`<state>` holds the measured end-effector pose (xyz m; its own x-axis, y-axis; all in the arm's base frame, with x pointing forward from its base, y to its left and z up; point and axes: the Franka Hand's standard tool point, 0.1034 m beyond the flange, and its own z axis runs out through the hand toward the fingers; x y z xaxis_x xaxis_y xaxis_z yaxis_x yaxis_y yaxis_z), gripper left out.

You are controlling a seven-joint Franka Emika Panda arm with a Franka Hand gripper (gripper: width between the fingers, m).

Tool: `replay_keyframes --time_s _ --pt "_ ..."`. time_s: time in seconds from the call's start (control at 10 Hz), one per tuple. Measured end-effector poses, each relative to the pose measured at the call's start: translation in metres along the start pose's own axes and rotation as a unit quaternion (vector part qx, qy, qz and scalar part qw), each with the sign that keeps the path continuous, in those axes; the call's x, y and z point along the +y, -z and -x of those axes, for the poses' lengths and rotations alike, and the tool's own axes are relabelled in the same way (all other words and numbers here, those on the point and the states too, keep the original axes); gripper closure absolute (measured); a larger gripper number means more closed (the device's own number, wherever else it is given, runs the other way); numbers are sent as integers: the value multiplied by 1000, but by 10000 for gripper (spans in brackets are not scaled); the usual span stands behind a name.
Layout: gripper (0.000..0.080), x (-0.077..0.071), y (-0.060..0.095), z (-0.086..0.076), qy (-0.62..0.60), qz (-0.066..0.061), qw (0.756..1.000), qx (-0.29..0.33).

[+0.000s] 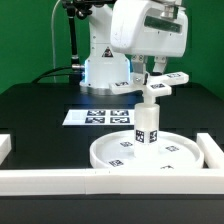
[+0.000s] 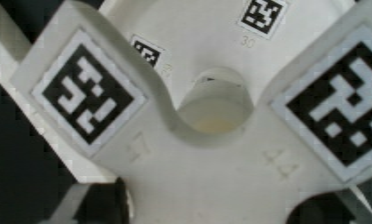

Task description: Assemble round table

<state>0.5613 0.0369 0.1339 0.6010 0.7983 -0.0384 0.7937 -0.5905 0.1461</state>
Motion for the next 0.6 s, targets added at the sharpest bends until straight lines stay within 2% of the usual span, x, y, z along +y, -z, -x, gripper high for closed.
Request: replay_keyframes --time_s 0.6 --pt "361 0 -5 6 -1 -3 1000 -4"
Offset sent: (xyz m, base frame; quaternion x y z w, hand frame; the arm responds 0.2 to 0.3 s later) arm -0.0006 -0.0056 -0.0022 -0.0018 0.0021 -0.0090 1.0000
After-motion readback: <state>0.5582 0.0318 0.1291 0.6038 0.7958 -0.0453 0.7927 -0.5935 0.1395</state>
